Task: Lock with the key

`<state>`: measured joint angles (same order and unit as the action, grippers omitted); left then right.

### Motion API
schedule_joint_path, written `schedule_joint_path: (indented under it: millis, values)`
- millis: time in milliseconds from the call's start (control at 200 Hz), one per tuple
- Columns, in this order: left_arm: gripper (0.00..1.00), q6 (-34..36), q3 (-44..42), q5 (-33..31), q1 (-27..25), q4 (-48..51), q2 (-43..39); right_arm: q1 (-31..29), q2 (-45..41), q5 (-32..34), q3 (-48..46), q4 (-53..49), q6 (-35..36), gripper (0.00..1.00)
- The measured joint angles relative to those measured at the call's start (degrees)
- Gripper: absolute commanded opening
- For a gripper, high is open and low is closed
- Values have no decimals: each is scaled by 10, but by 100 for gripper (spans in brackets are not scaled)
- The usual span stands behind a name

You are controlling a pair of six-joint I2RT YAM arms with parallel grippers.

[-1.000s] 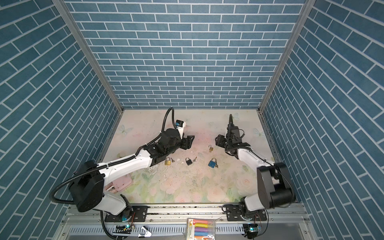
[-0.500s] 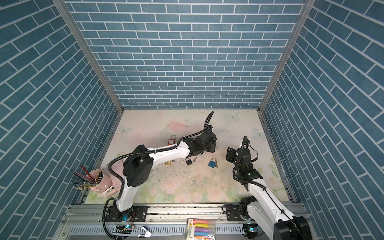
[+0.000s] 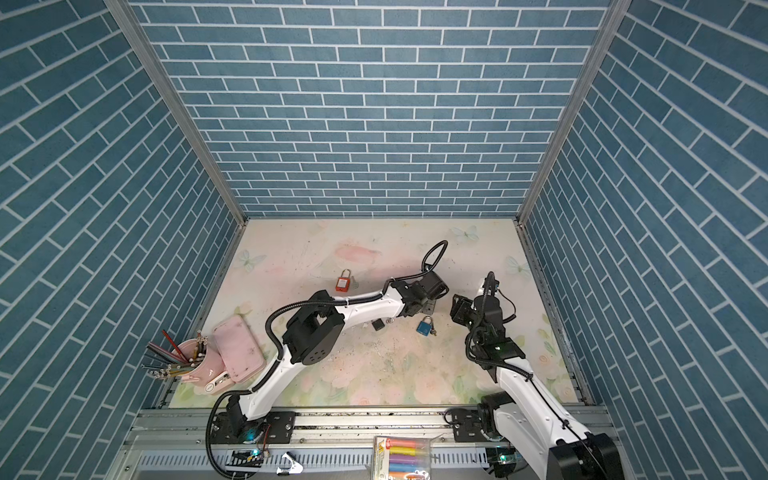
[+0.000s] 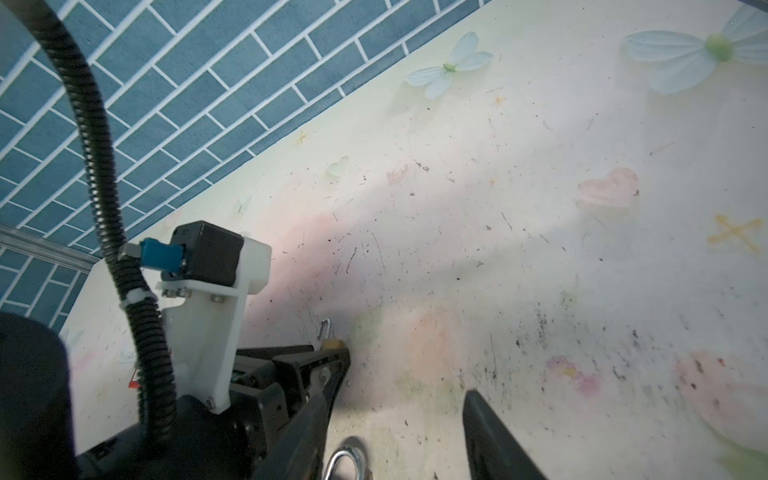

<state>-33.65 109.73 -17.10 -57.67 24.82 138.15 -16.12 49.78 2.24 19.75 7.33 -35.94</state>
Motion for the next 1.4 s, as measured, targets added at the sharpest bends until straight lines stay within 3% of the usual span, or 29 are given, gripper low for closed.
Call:
schedule_joint_path:
  millis: [220,615,740,890,1040,1200,1285,1400]
  values:
    - [42,2,26,-5,0,12,17,0,6,-5,0,9,0,53]
    - [2,15,39,-11,0,19,24,0,6,-3,0,9,0,53]
    - [0,22,18,-11,0,3,14,0,9,-3,2,8,0,53]
    - [0,74,-115,-7,1,-67,-64,0,12,-8,33,-12,4,54]
    - [0,188,-330,28,14,-238,-219,14,12,-38,100,-42,15,54]
    - [0,335,-504,147,71,-416,-393,37,12,-118,165,-76,36,53]
    - [0,414,-549,204,100,-462,-452,42,18,-178,190,-91,50,53]
    - [0,523,-600,267,101,-484,-508,40,37,-270,205,-101,70,53]
